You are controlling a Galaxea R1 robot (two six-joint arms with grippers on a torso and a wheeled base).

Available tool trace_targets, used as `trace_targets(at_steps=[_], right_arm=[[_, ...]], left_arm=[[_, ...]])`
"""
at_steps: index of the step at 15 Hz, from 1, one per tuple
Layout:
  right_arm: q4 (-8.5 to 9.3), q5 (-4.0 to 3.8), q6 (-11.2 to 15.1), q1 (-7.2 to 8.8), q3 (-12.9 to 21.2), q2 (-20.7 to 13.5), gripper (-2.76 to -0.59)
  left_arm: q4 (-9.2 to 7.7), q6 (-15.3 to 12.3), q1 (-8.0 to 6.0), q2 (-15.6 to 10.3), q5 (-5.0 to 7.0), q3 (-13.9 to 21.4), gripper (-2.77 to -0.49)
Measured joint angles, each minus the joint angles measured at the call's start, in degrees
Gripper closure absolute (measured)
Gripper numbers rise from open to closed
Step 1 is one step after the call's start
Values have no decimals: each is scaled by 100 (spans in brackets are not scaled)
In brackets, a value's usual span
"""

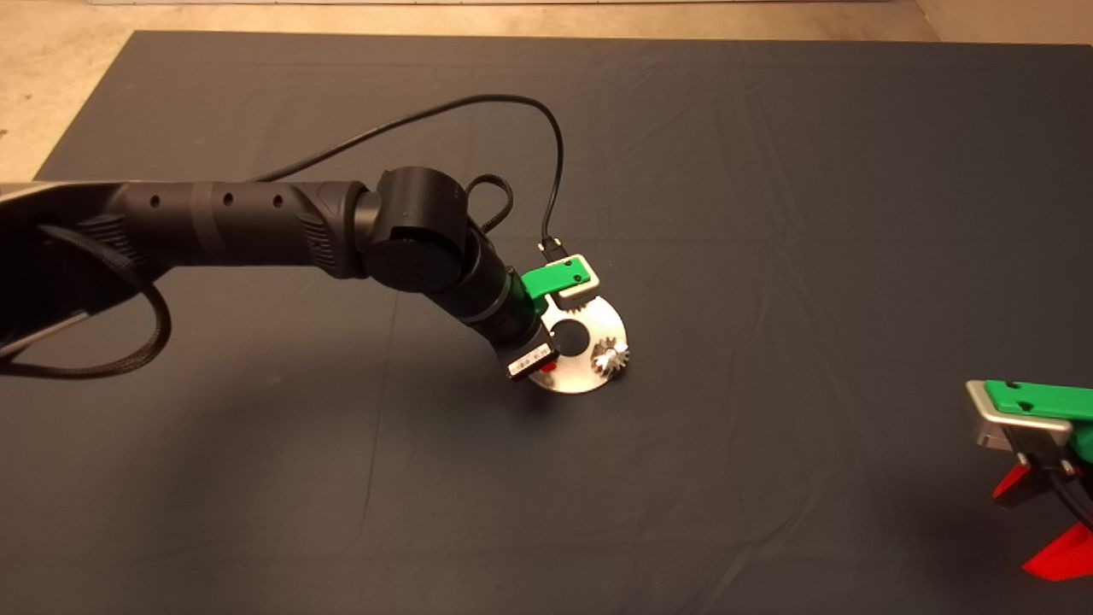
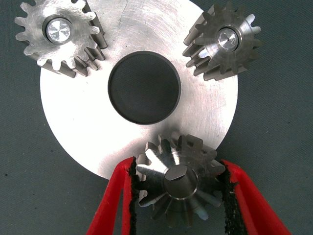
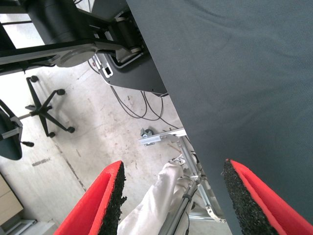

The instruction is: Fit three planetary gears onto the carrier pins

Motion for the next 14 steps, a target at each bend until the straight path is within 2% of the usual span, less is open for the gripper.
trace_targets(at_steps=[4,6,14], right_arm=[[0,-2,0,-1,0,0,-148],[0,0,0,0,0,0,-148],[1,0,0,0,0,0,-148]], left_arm=[[-28,69,14,-138,-166,-2,-86],[-44,175,13,-149,-177,-6,-86],[-124,302,13,-234,-269,-44,-86]])
